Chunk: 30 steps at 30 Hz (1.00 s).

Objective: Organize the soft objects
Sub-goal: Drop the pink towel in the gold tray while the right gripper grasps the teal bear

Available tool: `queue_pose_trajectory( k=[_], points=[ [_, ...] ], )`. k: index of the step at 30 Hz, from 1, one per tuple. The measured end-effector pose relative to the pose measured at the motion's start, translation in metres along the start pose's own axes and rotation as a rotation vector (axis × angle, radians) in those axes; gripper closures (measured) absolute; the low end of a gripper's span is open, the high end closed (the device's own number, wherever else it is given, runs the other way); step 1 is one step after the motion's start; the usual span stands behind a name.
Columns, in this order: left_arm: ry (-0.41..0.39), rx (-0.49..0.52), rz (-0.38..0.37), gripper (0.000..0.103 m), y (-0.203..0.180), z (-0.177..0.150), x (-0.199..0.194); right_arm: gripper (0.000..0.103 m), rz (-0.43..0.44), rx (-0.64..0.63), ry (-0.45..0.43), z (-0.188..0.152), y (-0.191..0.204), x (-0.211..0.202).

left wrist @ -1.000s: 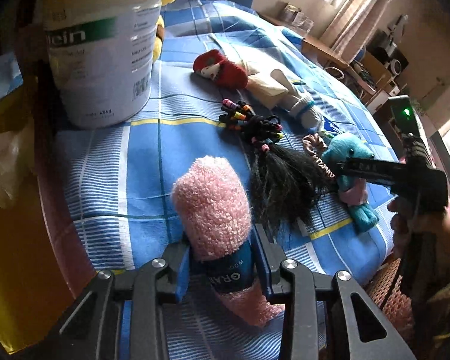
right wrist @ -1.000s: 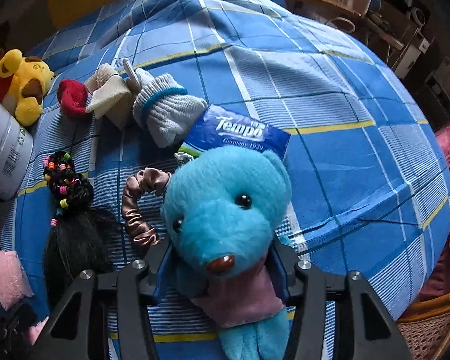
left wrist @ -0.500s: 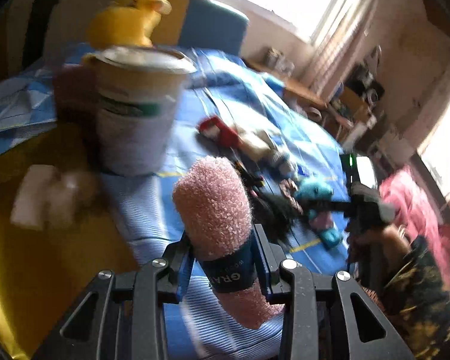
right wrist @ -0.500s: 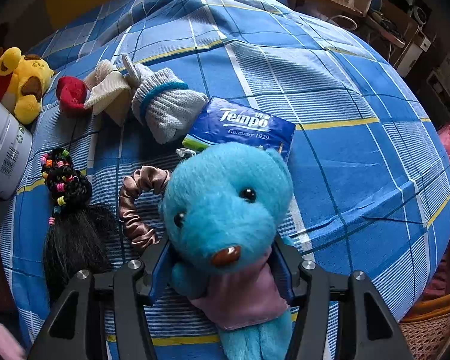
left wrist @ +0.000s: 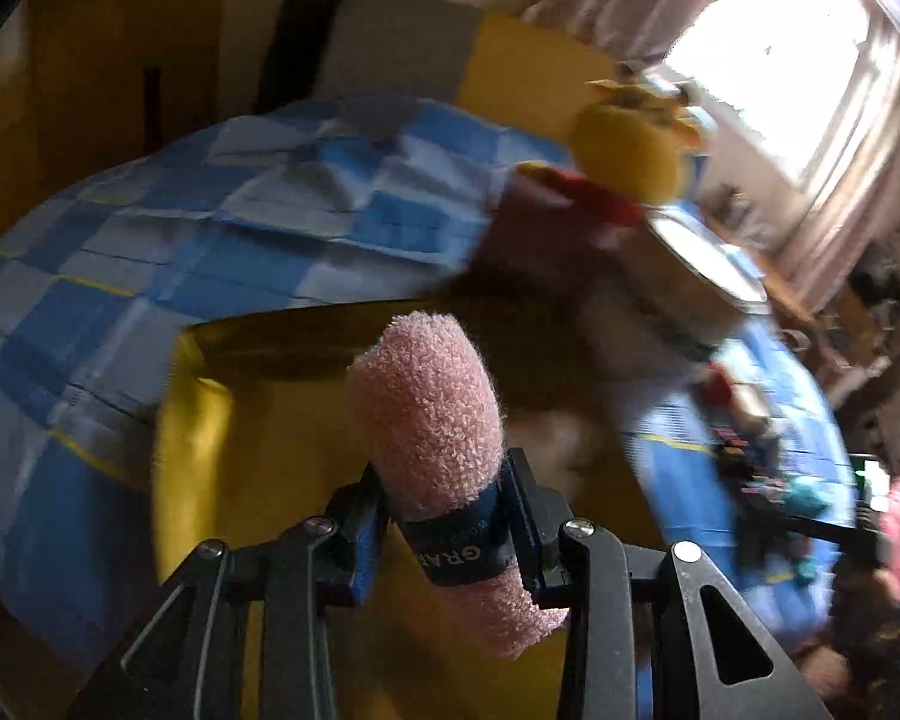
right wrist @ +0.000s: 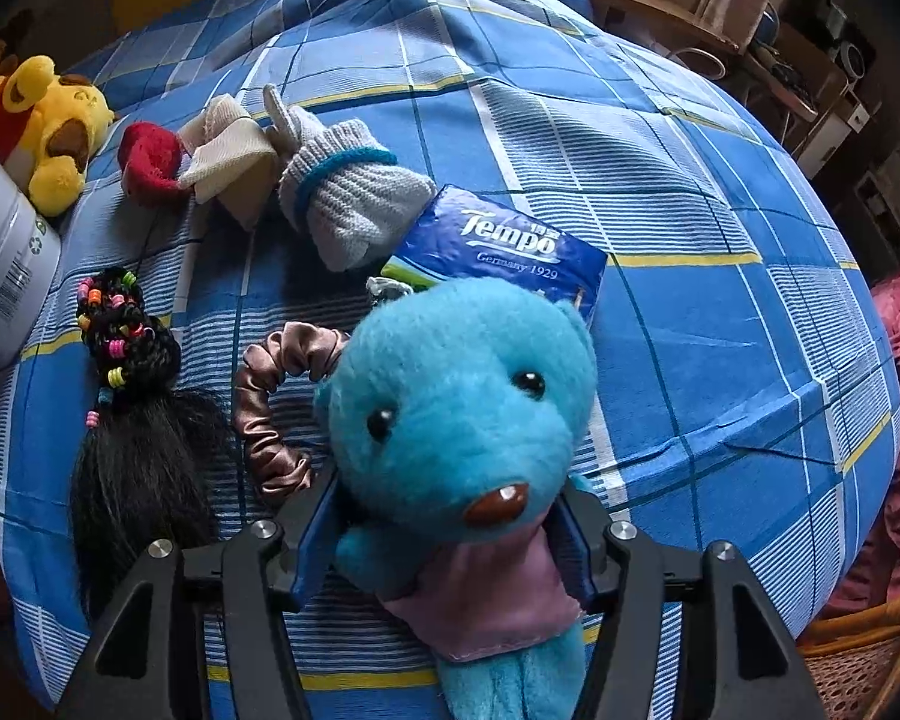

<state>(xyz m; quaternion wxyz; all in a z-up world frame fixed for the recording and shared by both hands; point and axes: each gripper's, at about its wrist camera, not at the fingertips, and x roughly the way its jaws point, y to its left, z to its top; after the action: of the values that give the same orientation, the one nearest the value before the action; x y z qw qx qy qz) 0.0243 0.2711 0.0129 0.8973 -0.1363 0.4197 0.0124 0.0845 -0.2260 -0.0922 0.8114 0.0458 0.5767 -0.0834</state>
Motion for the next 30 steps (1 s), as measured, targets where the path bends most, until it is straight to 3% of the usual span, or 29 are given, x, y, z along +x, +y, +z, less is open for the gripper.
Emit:
queue_pose_trajectory(
  k=[3,11,15,17,18,19,25,30],
  points=[
    [0.032,-0.005,0.065,0.067,0.018,0.009,0.021,0.042,-0.008,-0.009,-0.004,-0.002,0.003,-0.002],
    [0.109,0.054,0.145,0.065,0.025,0.027,0.075,0.042,-0.016,-0.018,-0.006,-0.004,0.007,-0.004],
    [0.107,0.056,0.147,0.063,0.023,0.033,0.092,0.042,-0.021,-0.025,-0.007,-0.004,0.008,-0.004],
    [0.103,0.030,0.146,0.057,0.025,0.035,0.097,0.042,-0.022,-0.027,-0.007,-0.003,0.009,-0.004],
    [0.099,0.013,0.148,0.047,0.026,0.036,0.097,0.042,-0.023,-0.027,-0.007,-0.003,0.008,-0.004],
    [0.086,-0.010,0.144,0.043,0.028,0.036,0.095,0.042,-0.022,-0.027,-0.008,-0.003,0.008,-0.004],
    [0.023,-0.094,0.154,0.039,0.032,0.024,0.064,0.042,-0.022,-0.028,-0.007,-0.002,0.007,-0.004],
    [-0.015,-0.059,0.195,0.039,0.020,0.003,0.037,0.042,-0.021,-0.028,-0.008,-0.002,0.006,-0.004]
  ],
)
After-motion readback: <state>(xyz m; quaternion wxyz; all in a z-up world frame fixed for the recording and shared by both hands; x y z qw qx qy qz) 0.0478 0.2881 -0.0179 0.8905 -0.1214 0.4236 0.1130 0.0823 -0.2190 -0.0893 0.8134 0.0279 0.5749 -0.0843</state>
